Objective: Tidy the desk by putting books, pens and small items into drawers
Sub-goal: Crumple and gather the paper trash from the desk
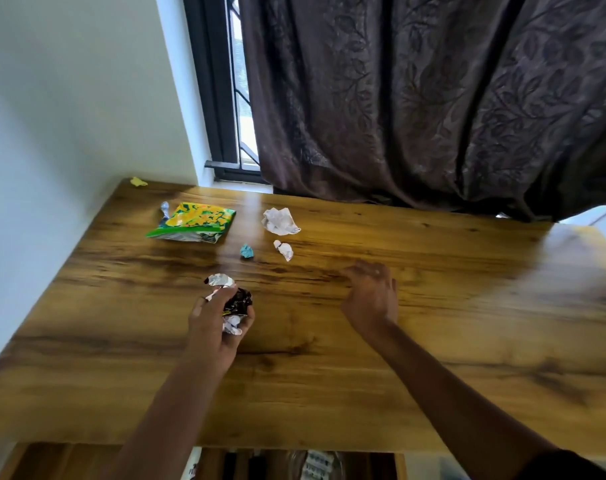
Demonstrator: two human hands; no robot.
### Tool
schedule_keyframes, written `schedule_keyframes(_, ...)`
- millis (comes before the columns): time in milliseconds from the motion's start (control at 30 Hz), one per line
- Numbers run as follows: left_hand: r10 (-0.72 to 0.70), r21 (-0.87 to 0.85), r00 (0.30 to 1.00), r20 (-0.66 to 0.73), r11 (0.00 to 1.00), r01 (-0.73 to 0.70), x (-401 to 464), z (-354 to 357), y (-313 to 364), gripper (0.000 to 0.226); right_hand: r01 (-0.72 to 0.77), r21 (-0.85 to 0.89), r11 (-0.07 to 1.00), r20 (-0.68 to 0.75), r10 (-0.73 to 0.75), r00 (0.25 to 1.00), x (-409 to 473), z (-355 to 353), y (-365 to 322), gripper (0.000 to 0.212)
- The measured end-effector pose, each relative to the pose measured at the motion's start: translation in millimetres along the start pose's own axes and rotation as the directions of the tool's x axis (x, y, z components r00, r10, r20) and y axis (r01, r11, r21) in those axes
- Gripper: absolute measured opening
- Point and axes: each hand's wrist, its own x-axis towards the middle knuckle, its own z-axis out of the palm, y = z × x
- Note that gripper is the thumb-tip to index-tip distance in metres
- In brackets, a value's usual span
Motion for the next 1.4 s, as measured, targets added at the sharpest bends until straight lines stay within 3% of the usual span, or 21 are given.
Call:
schedule_keyframes(133, -0.015, 0.030, 1.000, 0.016, 0.999, 0.014, -4.6, 13.4, -14.1, 0.037, -0.080, -0.150, 0.985, 0.142, 0.101, 0.985, 12.6, -6.7, 35.0, 0.061)
schedule_keyframes(500, -0.034, 0.092, 0.999, 0.043, 0.995, 0.029, -12.6, 44.0, -40.5, 0.025, -0.072, -0.060, 0.996, 0.082, 0.077, 0.994, 13.6, 1.7, 58.3, 0.050)
schedule_keyframes(600, -0.068, 0.103, 0.996, 0.055, 0.993, 0.062, -12.4, 49.8, -47.4, 0.026, -0.084, 0.079, 0.993, 0.052, 0.080, 0.995, 11.1, 2.6, 58.3, 0.038)
schedule_keyframes(667, -0.102, 0.126, 0.992, 0.078, 0.988, 0.092, -12.0, 53.0, -53.4, 0.025, -0.073, 0.259, 0.963, 0.008, 0.074, 0.997, 6.8, 2.0, 53.9, 0.028)
schedule_keyframes(733, -0.130, 0.158, 0.986, 0.109, 0.981, 0.112, -12.5, 55.6, -58.9, 0.029, -0.045, 0.465, 0.884, -0.020, 0.061, 0.998, -1.4, -4.8, 40.8, 0.024)
schedule_keyframes(833, -0.142, 0.192, 0.982, 0.124, 0.974, 0.117, -13.3, 60.3, -66.7, 0.038, -0.090, 0.690, 0.718, 0.083, 0.045, 0.996, -17.0, -19.1, 11.9, 0.021)
schedule_keyframes(900, -0.147, 0.211, 0.980, 0.137, 0.970, 0.116, -13.7, 63.6, -70.6, 0.042, -0.118, 0.769, 0.628, 0.148, 0.005, 0.989, -25.3, -23.8, -6.8, 0.023)
schedule_keyframes(1000, -0.158, 0.209, 0.975, 0.156, 0.970, 0.123, -13.2, 64.3, -75.2, 0.046, -0.109, 0.806, 0.582, 0.159, -0.035, 0.987, -33.6, -25.4, -29.4, 0.022)
schedule_keyframes(1067, -0.148, 0.201, 0.976, 0.162, 0.973, 0.114, -13.2, 61.1, -74.7, 0.047, -0.069, 0.786, 0.614, 0.115, -0.036, 0.993, -36.3, -22.9, -40.3, 0.020)
schedule_keyframes(1133, -0.155, 0.221, 0.967, 0.203, 0.969, 0.109, -13.1, 56.8, -71.4, 0.049, -0.002, 0.703, 0.711, 0.054, -0.051, 0.997, -36.9, -16.9, -47.6, 0.018)
schedule_keyframes(1300, -0.143, 0.247, 0.959, 0.244, 0.966, 0.081, -12.1, 50.7, -63.5, 0.082, 0.136, 0.512, 0.848, -0.058, -0.124, 0.991, -35.2, 1.5, -61.7, 0.013)
schedule_keyframes(1400, -0.054, 0.239, 0.977, 0.206, 0.971, 0.004, -10.8, 46.7, -59.7, 0.073, 0.110, 0.468, 0.877, -0.068, -0.089, 0.994, -32.6, 5.8, -68.7, 0.012)
